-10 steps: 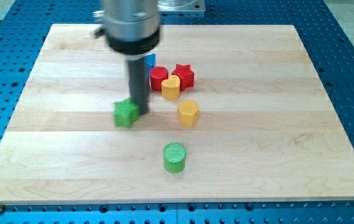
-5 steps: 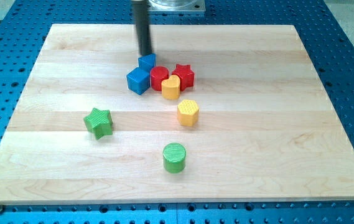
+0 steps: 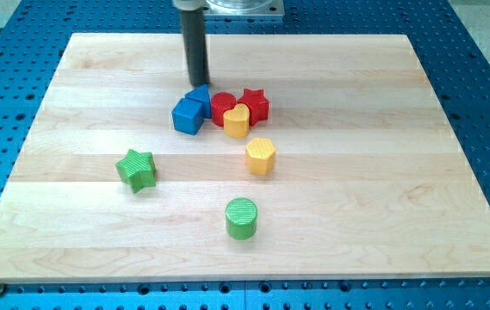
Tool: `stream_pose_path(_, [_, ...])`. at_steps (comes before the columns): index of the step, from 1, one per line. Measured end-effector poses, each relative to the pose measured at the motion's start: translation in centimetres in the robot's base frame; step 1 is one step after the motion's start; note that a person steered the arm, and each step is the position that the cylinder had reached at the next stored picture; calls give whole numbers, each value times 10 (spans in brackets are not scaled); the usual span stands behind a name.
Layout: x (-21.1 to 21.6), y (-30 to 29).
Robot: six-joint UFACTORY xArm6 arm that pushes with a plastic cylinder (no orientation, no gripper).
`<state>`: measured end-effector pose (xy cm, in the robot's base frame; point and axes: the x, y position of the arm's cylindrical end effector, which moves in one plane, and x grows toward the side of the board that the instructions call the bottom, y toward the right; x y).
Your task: Move the blue blocks into the green star
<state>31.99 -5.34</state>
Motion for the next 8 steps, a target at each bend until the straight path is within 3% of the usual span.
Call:
stream_pose_path(2, [129, -26])
stream_pose_path(3, [142, -37])
stream_pose_path(4, [102, -35])
stream_pose_path(5, [96, -88])
stream_pose_path(6, [132, -91])
stream_pose_path(8, [92, -58])
